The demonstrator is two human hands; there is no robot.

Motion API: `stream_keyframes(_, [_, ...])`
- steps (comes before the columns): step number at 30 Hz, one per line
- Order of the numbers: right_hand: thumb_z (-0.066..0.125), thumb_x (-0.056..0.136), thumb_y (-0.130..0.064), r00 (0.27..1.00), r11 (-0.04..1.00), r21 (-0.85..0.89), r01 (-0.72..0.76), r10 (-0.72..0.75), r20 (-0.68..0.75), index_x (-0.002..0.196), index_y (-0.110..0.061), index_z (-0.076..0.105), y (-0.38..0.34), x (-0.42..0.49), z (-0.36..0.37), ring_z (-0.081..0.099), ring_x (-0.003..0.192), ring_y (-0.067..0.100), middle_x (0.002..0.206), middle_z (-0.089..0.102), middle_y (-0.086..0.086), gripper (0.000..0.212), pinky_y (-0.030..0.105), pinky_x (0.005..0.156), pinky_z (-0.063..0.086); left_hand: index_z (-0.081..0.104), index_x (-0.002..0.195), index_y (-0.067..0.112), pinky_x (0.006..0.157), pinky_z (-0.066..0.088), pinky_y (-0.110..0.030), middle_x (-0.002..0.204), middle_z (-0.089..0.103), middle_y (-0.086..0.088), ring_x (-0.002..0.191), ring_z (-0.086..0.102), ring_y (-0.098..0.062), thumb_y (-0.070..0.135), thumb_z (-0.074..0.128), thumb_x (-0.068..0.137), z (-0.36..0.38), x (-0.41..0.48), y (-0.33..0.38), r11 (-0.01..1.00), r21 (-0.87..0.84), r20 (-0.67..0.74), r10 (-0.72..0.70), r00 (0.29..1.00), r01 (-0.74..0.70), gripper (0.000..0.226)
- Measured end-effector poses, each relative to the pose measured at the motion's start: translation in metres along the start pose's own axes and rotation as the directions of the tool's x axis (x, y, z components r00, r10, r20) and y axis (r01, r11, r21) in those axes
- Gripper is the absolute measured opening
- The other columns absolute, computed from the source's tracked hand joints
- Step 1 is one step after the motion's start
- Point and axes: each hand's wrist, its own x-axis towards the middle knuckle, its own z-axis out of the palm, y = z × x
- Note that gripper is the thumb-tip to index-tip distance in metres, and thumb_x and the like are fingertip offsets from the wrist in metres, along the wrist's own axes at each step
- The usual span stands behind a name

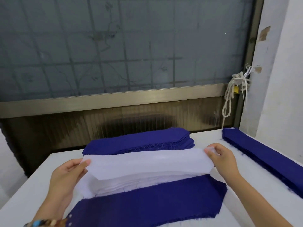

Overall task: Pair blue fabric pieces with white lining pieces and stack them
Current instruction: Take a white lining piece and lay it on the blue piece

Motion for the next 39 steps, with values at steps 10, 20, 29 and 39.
stream_keyframes(10, [0.067, 0.088, -0.019, 0.989, 0.996, -0.083, -0.019, 0.031, 0.142, 0.074, -0.025, 0.065, 0.016, -0.046, -0.006, 0.06, 0.077, 0.007, 0.079, 0.068, -0.012, 0.016, 0.02, 0.066, 0.042, 0.071, 0.083, 0.002, 0.058, 0.055, -0.022, 0.077, 0.072, -0.012, 0.069, 0.063, -0.02, 0.008, 0.078, 0.078, -0.036, -0.036, -0.022, 0.989, 0.034, 0.053, -0.145, 0.988, 0.144, 0.011])
stream_keyframes(20, [0.067, 0.089, -0.018, 0.973, 0.977, -0.211, 0.036, 0.014, 0.232, 0.074, -0.024, 0.065, 0.016, -0.05, -0.017, 0.061, 0.077, 0.012, 0.077, 0.068, -0.009, 0.016, 0.023, 0.064, 0.046, 0.058, 0.078, -0.003, 0.045, 0.044, -0.01, 0.062, 0.056, -0.012, 0.06, 0.047, -0.019, -0.004, 0.066, 0.086, -0.047, -0.051, -0.041, 0.977, 0.182, 0.193, -0.15, 0.97, 0.115, 0.011])
stream_keyframes(29, [0.068, 0.088, -0.022, 0.959, 0.944, -0.315, 0.096, -0.003, 0.284, 0.075, -0.025, 0.063, 0.015, -0.053, -0.017, 0.06, 0.074, 0.015, 0.075, 0.066, -0.003, 0.014, 0.022, 0.068, 0.045, 0.062, 0.072, 0.015, 0.058, 0.036, -0.03, 0.054, 0.056, -0.003, 0.047, 0.042, -0.01, 0.011, 0.072, 0.082, -0.051, -0.058, -0.045, 0.799, 0.556, 0.258, 0.097, 0.961, -0.229, 0.015])
stream_keyframes(39, [0.075, 0.082, -0.023, 0.957, 0.946, -0.318, 0.06, 0.036, 0.287, 0.073, -0.021, 0.062, 0.009, -0.054, -0.022, 0.058, 0.074, 0.016, 0.073, 0.066, -0.002, 0.016, 0.023, 0.065, 0.043, 0.063, 0.076, 0.024, 0.048, 0.031, -0.014, 0.056, 0.063, -0.006, 0.047, 0.043, -0.005, 0.029, 0.074, 0.082, -0.054, -0.058, -0.047, 0.831, 0.471, 0.345, 0.135, 0.929, -0.296, 0.013])
